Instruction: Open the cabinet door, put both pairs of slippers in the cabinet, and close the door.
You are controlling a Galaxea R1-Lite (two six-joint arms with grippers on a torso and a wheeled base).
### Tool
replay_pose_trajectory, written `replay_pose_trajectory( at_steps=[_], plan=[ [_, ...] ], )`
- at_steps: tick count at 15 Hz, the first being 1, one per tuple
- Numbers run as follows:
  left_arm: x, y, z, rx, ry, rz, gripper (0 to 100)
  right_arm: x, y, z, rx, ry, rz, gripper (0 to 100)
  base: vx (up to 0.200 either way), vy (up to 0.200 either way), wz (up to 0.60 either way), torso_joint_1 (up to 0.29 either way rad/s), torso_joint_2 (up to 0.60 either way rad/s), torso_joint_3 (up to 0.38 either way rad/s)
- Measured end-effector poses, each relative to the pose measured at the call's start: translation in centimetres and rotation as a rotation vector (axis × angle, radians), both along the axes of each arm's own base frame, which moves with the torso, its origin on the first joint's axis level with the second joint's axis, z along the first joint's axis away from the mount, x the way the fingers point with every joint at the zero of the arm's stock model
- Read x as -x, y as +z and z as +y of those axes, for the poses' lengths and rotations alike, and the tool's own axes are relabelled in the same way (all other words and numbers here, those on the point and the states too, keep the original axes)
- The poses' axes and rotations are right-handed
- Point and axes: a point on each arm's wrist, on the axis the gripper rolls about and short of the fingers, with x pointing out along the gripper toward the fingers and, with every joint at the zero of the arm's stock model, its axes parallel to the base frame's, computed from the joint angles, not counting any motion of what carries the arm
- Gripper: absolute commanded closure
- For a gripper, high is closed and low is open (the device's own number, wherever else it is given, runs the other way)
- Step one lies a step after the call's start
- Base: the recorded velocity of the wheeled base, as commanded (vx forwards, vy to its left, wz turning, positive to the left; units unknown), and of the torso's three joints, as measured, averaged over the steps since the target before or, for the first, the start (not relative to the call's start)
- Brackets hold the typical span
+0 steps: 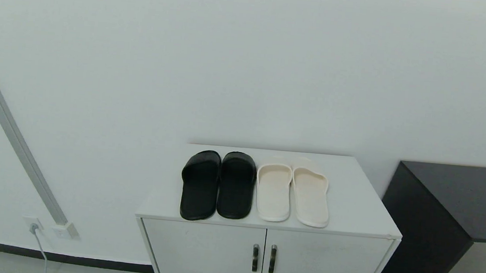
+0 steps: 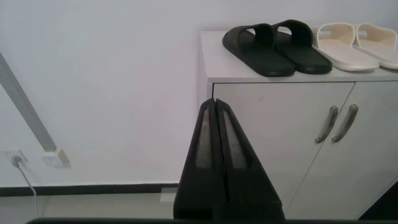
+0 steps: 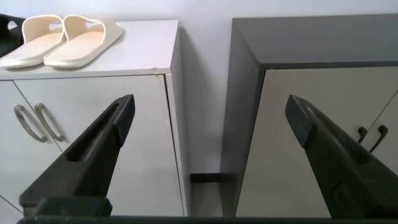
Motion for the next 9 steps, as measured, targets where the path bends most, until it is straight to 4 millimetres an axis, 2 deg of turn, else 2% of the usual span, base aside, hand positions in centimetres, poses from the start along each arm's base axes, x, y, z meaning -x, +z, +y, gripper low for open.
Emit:
replay_pose_trajectory(
  at_steps=[9],
  plan=[
    [0.00,0.01,0.00,0.000,0.000,0.000,100,-0.18,0.14,0.09,0.052,0.059,0.020,0,0.000,0.000,0.00,0.000,0.00,0.000]
  ],
)
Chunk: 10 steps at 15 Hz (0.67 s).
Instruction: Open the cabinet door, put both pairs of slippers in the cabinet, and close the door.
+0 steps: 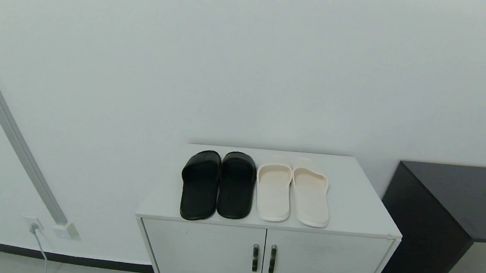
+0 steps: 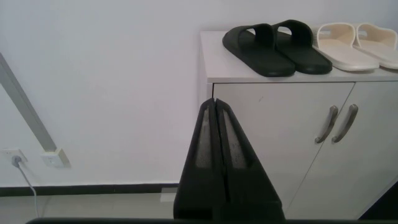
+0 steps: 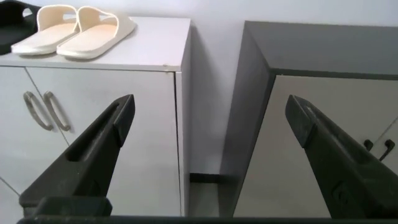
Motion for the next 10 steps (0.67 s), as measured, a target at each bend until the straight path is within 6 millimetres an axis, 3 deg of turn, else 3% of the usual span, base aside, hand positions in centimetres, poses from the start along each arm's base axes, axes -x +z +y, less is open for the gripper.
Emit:
replay_pose_trajectory(
  at_steps=[3,5,10],
  plan=[
    [0.0,0.0,0.0,0.000,0.000,0.000,100,0.1,3.1,0.0,-0.061,0.027,-0.027,0,0.000,0.000,0.00,0.000,0.00,0.000],
    [0.0,0.0,0.0,0.000,-0.001,0.000,100,-0.9,4.2,0.1,-0.026,0.069,0.061,0,0.000,0.000,0.00,0.000,0.00,0.000],
    [0.0,0.0,0.0,-0.001,-0.001,0.000,100,-6.5,7.3,0.7,-0.032,0.194,0.231,0,0.000,0.000,0.00,0.000,0.00,0.000]
  ],
)
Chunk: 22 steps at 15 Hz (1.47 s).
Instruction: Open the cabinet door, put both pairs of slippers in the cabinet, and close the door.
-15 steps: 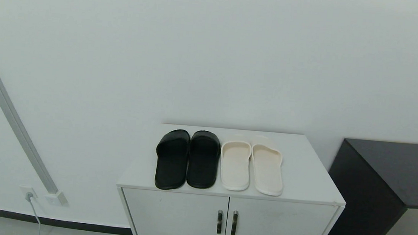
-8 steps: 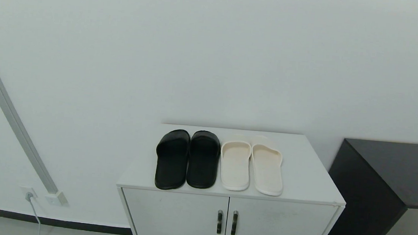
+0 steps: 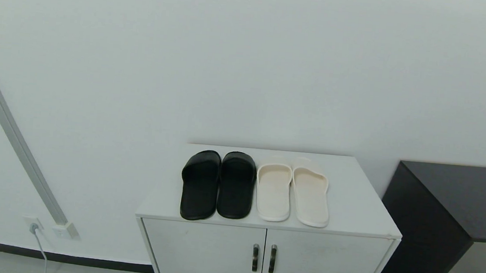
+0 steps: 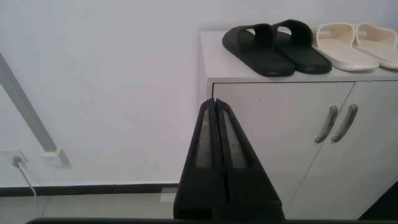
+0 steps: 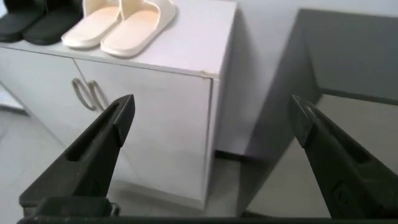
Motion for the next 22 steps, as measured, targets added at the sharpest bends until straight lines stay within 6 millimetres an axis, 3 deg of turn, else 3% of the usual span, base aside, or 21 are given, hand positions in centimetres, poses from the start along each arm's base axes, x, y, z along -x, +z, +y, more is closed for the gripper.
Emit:
replay_pose_trajectory(
  at_steps=[2,4,10,15,19,22],
  plan=[
    [0.0,0.0,0.0,0.000,0.000,0.000,100,-2.6,1.5,1.1,-0.052,0.048,0.056,0,0.000,0.000,0.00,0.000,0.00,0.000],
    [0.0,0.0,0.0,0.000,0.000,-0.001,100,-4.9,2.9,3.6,-0.120,0.104,0.113,0,0.000,0.000,0.00,0.000,0.00,0.000],
    [0.0,0.0,0.0,0.000,-0.003,-0.001,100,-11.1,5.5,13.9,-0.203,0.094,0.215,0,0.000,0.000,0.00,0.000,0.00,0.000],
    [0.0,0.0,0.0,0.000,-0.002,-0.001,100,-16.0,4.1,20.9,-0.164,-0.056,0.194,0,0.000,0.000,0.00,0.000,0.00,0.000],
    [0.0,0.0,0.0,0.000,-0.002,-0.001,100,-19.7,1.3,25.0,-0.134,-0.146,0.152,0,0.000,0.000,0.00,0.000,0.00,0.000],
    [0.0,0.0,0.0,0.000,-0.002,-0.001,100,-22.8,-0.7,26.9,-0.104,-0.194,0.133,0,0.000,0.000,0.00,0.000,0.00,0.000]
  ],
)
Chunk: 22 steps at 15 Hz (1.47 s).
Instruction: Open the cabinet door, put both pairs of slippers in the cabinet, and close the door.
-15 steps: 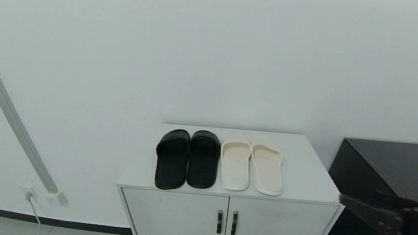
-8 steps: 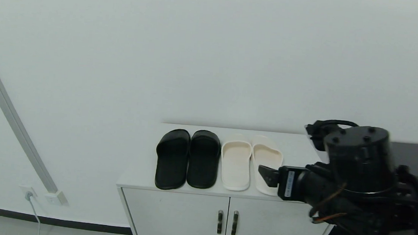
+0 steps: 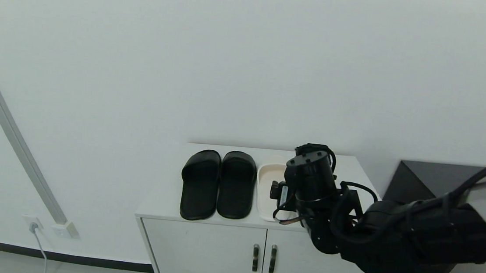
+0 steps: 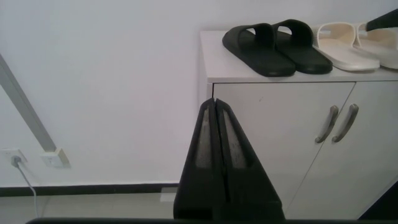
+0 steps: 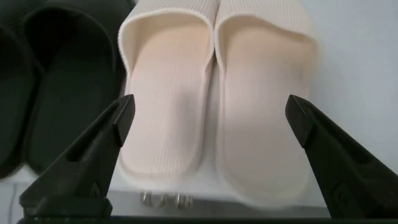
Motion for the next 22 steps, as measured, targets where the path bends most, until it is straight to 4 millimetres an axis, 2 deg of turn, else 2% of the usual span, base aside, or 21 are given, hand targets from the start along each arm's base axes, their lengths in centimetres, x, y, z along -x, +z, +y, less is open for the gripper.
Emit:
replay_pose_trajectory(
  at_steps=[6,11,12,19,22],
  plan=[
    [0.0,0.0,0.0,0.000,0.000,0.000,100,-6.3,-3.3,1.2,0.043,-0.067,-0.110,0,0.000,0.000,0.00,0.000,0.00,0.000],
    [0.0,0.0,0.0,0.000,0.000,0.000,100,-8.4,-4.5,1.4,0.054,-0.084,-0.100,0,0.000,0.000,0.00,0.000,0.00,0.000],
    [0.0,0.0,0.0,0.000,0.000,0.000,100,-8.6,-4.5,1.4,0.051,-0.080,-0.100,100,0.000,0.000,0.00,0.000,0.00,0.000],
    [0.0,0.0,0.0,0.000,0.000,0.000,100,-8.7,-4.7,1.4,0.051,-0.077,-0.097,100,0.000,0.000,0.00,0.000,0.00,0.000],
    [0.0,0.0,0.0,0.000,0.000,0.000,100,-7.9,-3.4,0.7,0.065,-0.071,-0.104,100,0.000,0.000,0.00,0.000,0.00,0.000]
  ],
)
